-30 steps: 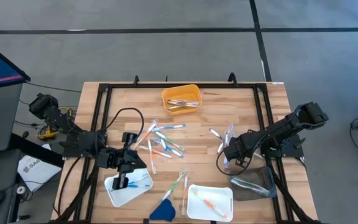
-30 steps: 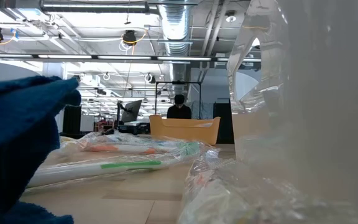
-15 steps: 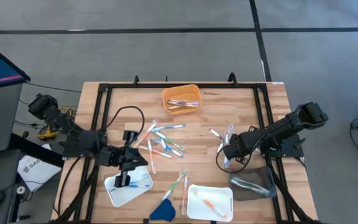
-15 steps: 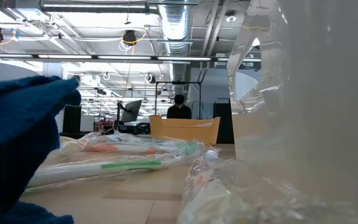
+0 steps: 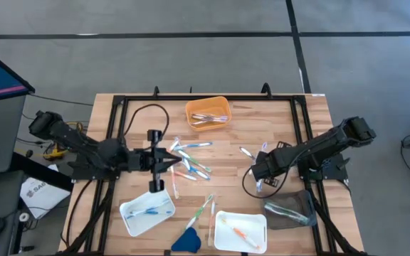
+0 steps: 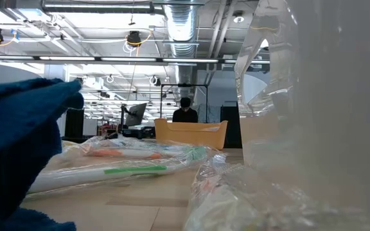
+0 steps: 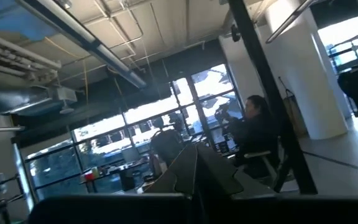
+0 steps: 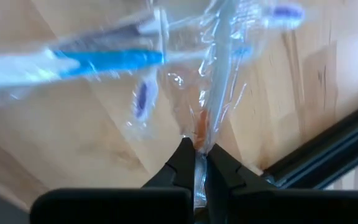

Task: Pick & Place Toothbrushes
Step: Put the orange toothbrush into the right white bin

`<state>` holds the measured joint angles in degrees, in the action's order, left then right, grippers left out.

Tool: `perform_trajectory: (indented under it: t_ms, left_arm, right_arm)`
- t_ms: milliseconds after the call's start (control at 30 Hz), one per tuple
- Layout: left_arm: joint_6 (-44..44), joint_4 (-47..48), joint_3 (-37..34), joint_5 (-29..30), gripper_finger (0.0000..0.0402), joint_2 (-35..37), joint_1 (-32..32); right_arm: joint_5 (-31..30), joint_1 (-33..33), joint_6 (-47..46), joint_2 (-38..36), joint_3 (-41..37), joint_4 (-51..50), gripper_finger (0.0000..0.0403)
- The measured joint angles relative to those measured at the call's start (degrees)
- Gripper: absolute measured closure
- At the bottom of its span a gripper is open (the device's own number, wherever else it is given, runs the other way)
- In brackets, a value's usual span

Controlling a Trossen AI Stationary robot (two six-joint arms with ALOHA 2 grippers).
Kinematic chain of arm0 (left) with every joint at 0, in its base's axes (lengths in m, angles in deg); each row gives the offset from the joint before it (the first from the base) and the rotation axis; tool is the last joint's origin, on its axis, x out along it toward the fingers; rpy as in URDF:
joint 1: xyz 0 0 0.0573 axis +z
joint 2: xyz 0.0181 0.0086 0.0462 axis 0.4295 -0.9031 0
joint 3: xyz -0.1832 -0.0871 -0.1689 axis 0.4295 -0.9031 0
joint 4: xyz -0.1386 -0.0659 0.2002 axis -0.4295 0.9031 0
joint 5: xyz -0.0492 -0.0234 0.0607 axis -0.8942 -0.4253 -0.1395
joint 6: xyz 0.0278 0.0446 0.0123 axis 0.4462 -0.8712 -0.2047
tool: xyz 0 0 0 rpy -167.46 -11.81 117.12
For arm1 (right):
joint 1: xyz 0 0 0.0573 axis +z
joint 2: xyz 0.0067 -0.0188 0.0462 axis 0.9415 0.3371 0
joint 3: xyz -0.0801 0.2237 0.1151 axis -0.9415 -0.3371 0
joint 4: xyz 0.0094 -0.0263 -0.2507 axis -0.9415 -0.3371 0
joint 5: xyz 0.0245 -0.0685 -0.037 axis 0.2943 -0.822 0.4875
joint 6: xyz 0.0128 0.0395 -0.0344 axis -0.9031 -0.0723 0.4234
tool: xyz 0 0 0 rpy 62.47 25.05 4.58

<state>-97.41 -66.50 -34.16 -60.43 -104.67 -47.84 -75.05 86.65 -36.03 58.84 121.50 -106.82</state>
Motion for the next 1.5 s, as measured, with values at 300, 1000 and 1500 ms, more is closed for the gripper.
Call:
perform_trajectory:
  t_ms: [300,1000,1500]
  left_arm:
    - [-0.2,0.0,0.0,0.0,0.0401,0.0,4.2]
    - [-4.1,-0.3,0.0,0.0,0.0401,0.5,18.5]
    - [-6.0,-0.4,0.0,-1.8,0.0401,0.8,29.9]
  right_arm:
    - [-1.0,-3.5,8.2,0.0,4.8,2.6,0.0398]
    - [-1.1,-13.0,30.9,0.0,7.4,12.4,0.0394]
    - [0.6,-28.5,49.8,0.0,12.4,15.7,0.0398]
